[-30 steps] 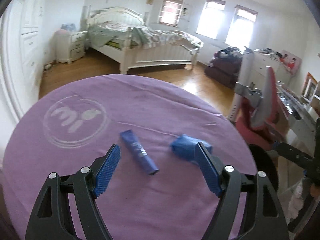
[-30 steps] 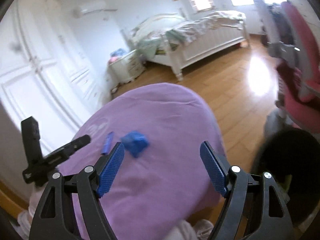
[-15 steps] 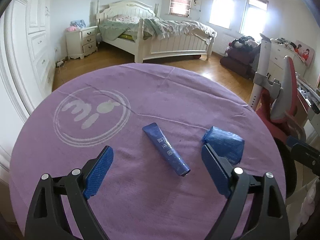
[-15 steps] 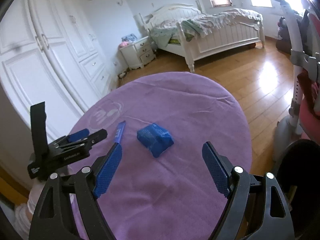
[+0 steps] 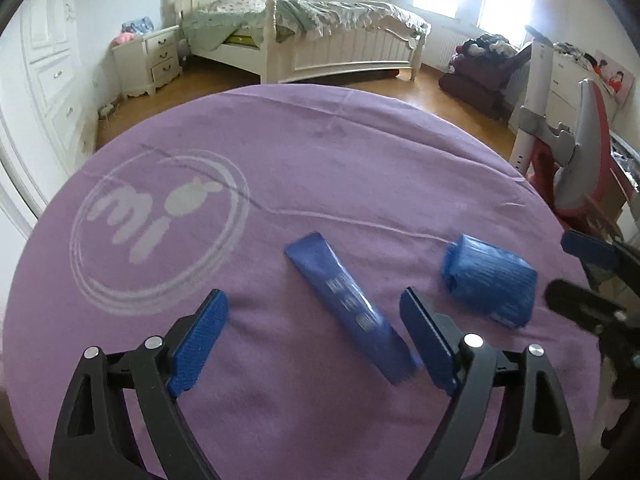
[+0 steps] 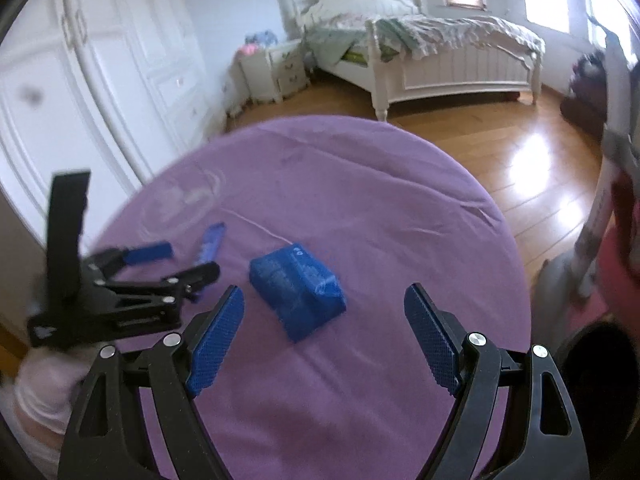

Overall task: Collect trash
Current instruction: 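Move both tools back to the table toward the blue tube and wrapper, then grasp the blue tube with the left tool while the right tool grasps the blue wrapper, then carry the tube and wrapper over the black bin and open both tools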

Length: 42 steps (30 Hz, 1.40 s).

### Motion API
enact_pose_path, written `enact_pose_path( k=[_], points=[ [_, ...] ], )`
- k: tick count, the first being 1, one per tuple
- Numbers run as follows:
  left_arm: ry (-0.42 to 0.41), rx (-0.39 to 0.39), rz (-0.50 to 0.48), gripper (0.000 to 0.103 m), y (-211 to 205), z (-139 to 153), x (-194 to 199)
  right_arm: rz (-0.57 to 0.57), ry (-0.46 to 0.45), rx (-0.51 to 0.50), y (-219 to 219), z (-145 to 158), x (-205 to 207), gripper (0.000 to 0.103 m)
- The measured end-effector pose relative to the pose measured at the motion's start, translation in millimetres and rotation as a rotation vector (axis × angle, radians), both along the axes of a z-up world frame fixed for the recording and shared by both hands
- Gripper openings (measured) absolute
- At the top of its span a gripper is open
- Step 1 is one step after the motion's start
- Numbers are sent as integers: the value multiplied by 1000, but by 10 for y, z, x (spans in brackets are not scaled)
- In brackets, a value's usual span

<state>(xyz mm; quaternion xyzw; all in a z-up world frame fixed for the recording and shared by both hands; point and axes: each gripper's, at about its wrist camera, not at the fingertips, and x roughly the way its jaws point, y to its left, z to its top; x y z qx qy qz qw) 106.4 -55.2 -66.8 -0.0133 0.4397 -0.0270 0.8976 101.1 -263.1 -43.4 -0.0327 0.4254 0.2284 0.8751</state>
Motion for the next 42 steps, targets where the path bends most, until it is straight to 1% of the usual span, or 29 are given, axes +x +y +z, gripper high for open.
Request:
enact_pose_path(
  k=[1,3,4,6,7,8,9,10,11,13,14,16,17,18,19,21,24,28,31,33,36,42],
  points=[
    [-1,20,-2,76,14,4,14,16,-10,-35,95,-15,47,81],
    [-5,68,-6,57,56,12,29,48,-43,-96,245,-39,116,81],
    [-6,79,-16,53,85,19,40,63,-44,-124,299,-70,143,81],
    [-12,88,-37,38,168,31,45,100,-18,-193,426,-174,189,81],
    [-14,90,-46,34,208,39,54,127,-6,-219,485,-225,186,67],
    [-16,90,-54,26,270,44,57,145,14,-228,518,-274,181,57],
    [-18,90,-61,19,312,50,54,142,24,-228,518,-312,158,53],
    [-19,78,-73,18,351,56,52,136,19,-220,498,-324,125,49],
    [-19,61,-82,17,377,61,49,126,19,-199,452,-318,93,48],
    [-23,17,-94,16,432,72,12,109,41,-124,323,-297,43,45],
    [-49,-32,-107,16,449,134,-55,94,47,-77,241,-273,0,45],
    [-97,-104,-101,16,459,246,-160,65,48,30,0,-185,-112,45],
    [-120,-144,-112,16,427,306,-237,52,49,94,-130,-147,-162,45],
    [-140,-165,-124,16,369,356,-309,32,59,198,-323,-106,-235,45],
    [-151,-178,-135,16,314,384,-341,12,68,265,-491,-67,-288,45],
    [-173,-233,-168,16,154,461,-450,-56,77,382,-844,-26,-393,46],
    [-211,-278,-213,16,-147,594,-621,-140,64,470,-1307,74,-527,46],
    [-252,-312,-281,16,-638,747,-727,-227,4,514,-1818,233,-729,46],
    [-256,-325,-338,16,-982,769,-758,-284,-32,533,-2152,314,-853,46],
    [-250,-334,-387,16,-1264,757,-785,-326,-56,529,-2352,341,-961,46],
    [-223,-364,-462,16,-1672,733,-770,-403,-83,536,-2726,318,-1100,46],
    [-191,-398,-592,16,-2377,680,-708,-524,-106,559,-3285,180,-1296,46]
  ],
)
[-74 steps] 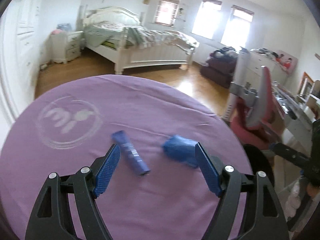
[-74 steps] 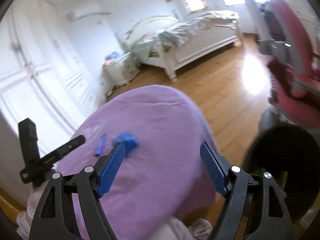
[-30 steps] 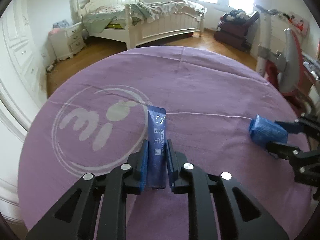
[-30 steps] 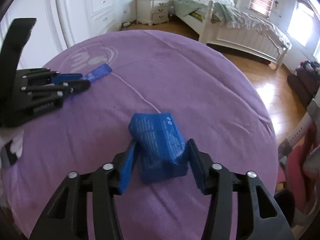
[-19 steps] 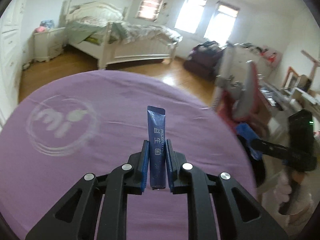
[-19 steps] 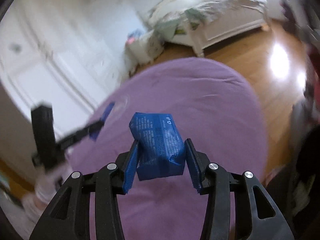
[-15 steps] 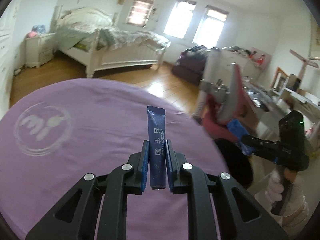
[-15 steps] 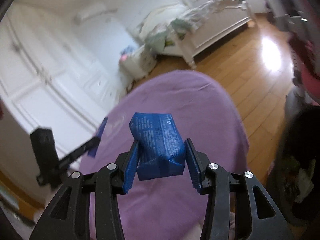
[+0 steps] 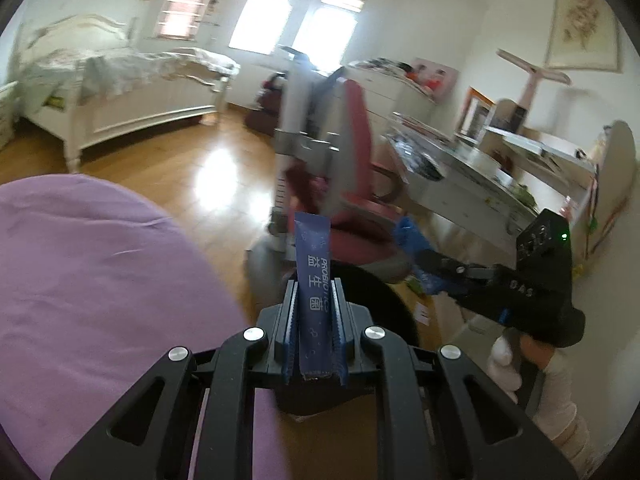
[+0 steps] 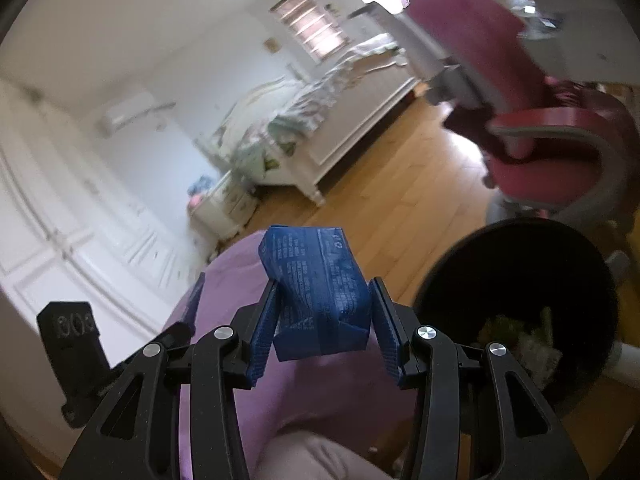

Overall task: Collect trash
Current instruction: 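Carry the tube and wrapper over the black bin and open both tools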

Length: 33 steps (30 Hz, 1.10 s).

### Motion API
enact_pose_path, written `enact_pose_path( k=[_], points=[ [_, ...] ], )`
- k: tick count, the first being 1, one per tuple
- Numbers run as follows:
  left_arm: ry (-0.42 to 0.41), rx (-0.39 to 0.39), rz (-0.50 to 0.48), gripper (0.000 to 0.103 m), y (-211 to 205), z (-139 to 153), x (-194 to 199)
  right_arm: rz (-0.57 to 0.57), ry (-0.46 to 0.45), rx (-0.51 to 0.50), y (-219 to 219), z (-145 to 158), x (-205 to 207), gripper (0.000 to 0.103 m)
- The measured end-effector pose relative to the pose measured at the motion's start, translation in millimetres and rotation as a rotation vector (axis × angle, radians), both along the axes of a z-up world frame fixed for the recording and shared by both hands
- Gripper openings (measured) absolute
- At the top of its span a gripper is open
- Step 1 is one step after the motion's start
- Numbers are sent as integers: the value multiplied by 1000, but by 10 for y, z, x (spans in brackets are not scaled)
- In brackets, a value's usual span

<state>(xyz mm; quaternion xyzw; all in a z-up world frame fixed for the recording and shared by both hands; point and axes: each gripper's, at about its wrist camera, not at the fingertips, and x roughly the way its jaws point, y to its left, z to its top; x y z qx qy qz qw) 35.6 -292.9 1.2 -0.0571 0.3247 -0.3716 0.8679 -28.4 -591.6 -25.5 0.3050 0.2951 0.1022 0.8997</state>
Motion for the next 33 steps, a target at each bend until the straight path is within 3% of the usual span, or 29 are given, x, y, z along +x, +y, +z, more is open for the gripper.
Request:
enact_pose_path(
  k=[8,22,23,24,25,26,27,33],
  points=[
    [81,-6,-136,16,-657,-276,119,-151,21,41,-628,-287,-226,46],
    [142,55,-229,20,-1222,-597,272,-264,109,82,-1053,-650,-203,49],
    [144,63,-234,28,-1257,-602,279,-271,118,82,-1077,-668,-201,53],
    [142,70,-235,48,-1289,-599,281,-280,122,81,-1107,-673,-200,66],
    [129,63,-234,60,-1294,-573,263,-293,120,77,-1117,-665,-222,80],
    [108,50,-231,78,-1282,-532,237,-299,114,74,-1130,-662,-231,81],
    [91,43,-227,84,-1279,-507,219,-299,112,70,-1130,-657,-238,81],
    [70,27,-204,97,-1165,-312,105,-269,126,79,-1017,-653,-221,81]
  ],
)
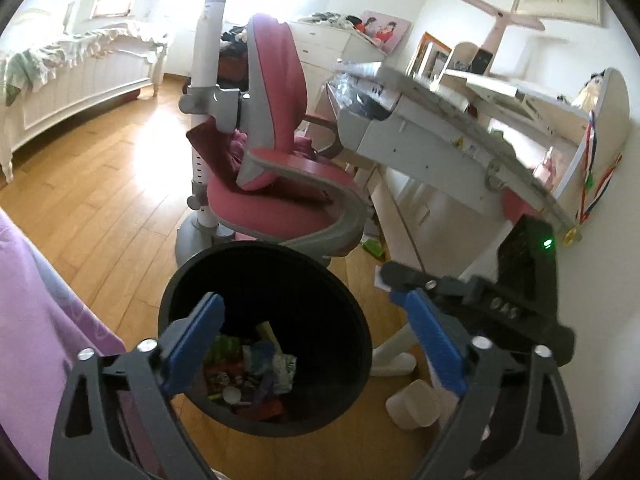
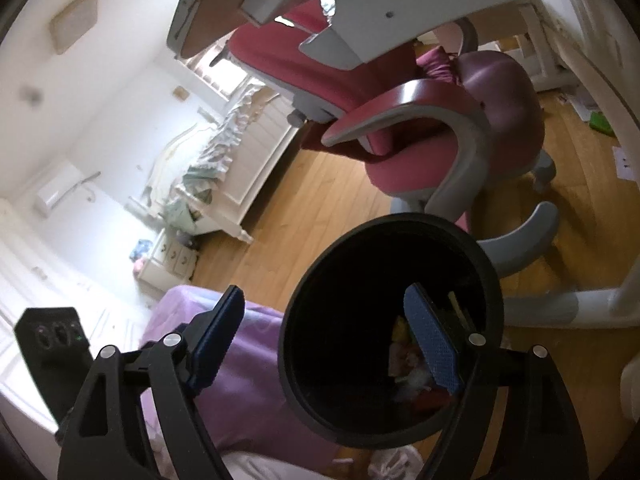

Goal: Collect trash

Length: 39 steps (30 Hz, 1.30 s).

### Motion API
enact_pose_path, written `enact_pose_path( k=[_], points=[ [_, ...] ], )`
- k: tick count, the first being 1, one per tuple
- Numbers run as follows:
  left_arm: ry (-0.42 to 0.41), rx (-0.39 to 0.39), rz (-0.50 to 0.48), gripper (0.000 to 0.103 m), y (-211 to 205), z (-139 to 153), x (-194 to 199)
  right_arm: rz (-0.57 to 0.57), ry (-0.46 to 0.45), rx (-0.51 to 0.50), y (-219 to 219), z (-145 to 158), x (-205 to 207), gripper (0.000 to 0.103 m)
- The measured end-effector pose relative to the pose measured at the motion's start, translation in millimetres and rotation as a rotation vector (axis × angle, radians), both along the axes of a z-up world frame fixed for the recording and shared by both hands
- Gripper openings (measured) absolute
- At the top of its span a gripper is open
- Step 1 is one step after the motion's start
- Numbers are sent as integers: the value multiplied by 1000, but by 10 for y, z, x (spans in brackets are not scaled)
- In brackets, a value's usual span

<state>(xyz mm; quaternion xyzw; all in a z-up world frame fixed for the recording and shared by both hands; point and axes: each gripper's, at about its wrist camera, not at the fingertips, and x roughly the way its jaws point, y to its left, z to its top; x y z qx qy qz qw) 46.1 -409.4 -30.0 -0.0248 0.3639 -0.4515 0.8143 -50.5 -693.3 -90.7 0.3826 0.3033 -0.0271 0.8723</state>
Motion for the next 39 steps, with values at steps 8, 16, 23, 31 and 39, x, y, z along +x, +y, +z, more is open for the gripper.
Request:
enact_pose_path(
  k=[8,16,23,31,39],
  points=[
    [-65,-107,115,97,644,412,-214,109,-13,-37,475,244,174,92],
    [-284,-122,315,98,1750,730,-628,136,-163,-281,1368,871,226,95],
    [-378,45,700,98,2737,715,-809,270,-346,-612,2746,1356,377,99],
    [-294,154,998,98,3485,503,-716,527,-214,-534,3904,870,1051,99],
    [-241,178,1094,98,3751,394,-629,501,-188,-572,4577,572,1282,99]
  ],
)
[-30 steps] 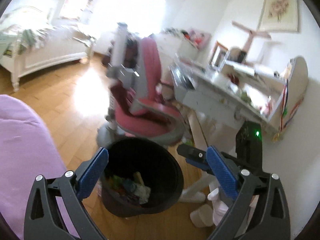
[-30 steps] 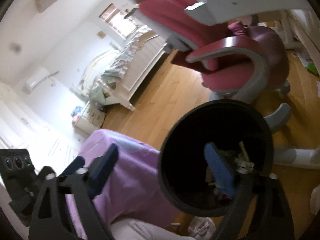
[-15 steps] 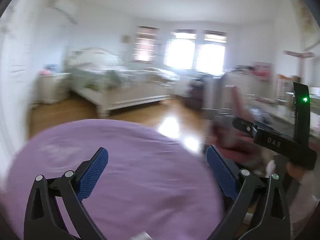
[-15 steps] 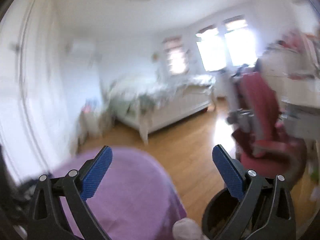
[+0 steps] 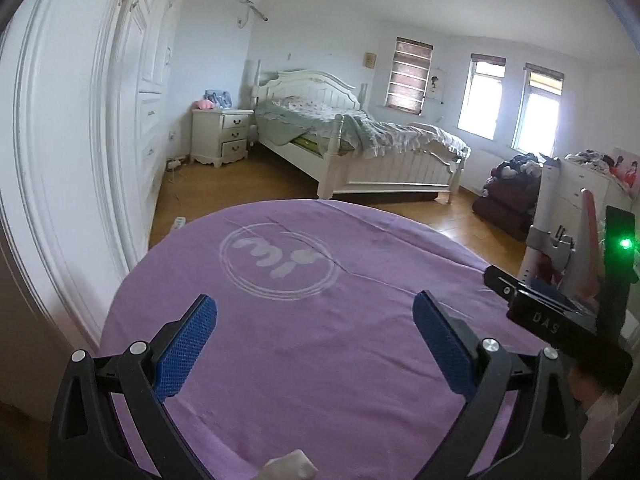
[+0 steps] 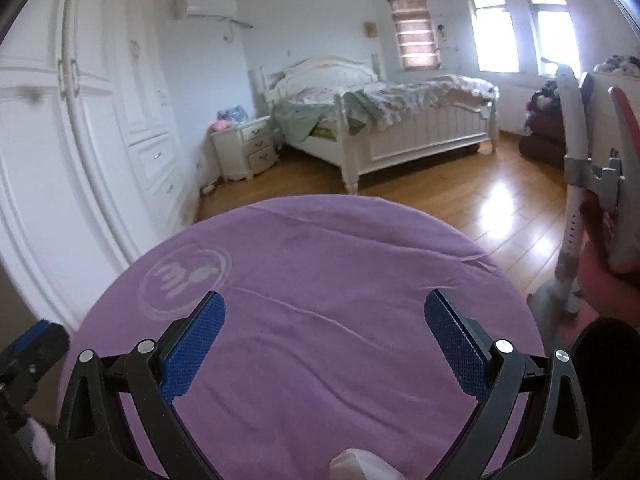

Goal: Collect trash

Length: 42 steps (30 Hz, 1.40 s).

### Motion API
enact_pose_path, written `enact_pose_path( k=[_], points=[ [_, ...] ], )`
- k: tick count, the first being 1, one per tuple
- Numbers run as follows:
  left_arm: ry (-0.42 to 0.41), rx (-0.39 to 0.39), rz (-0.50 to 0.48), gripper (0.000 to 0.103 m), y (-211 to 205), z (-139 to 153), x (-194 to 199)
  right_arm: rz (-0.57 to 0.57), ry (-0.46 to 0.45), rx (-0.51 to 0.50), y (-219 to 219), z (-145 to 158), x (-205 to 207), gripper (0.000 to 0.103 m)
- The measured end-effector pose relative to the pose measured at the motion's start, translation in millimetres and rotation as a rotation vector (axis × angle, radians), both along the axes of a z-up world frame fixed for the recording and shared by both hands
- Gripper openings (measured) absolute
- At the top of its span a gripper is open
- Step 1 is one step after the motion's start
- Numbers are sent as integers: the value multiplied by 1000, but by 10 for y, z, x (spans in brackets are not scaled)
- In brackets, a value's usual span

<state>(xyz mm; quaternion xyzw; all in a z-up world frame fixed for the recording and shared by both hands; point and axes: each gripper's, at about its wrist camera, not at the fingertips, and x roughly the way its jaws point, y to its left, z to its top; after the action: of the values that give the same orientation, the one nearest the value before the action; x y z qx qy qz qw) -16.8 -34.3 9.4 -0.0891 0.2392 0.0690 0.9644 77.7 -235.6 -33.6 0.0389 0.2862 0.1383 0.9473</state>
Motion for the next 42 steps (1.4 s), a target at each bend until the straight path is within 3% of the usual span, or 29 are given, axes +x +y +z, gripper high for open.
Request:
enact_pose_path(
  k=[8,19,25,42],
  points=[
    [31,11,-4,98,84,-144,83,-53,-71,54,-231,7,-146,99],
    [35,27,9,98,52,-149,73,-23,-198,-96,21,108,-440,99],
    [32,27,11,98,59,-151,57,-41,-173,-56,-33,91,-418,99],
    [24,41,16,98,31,-137,35,-42,-176,-63,-30,120,-416,99]
  ],
)
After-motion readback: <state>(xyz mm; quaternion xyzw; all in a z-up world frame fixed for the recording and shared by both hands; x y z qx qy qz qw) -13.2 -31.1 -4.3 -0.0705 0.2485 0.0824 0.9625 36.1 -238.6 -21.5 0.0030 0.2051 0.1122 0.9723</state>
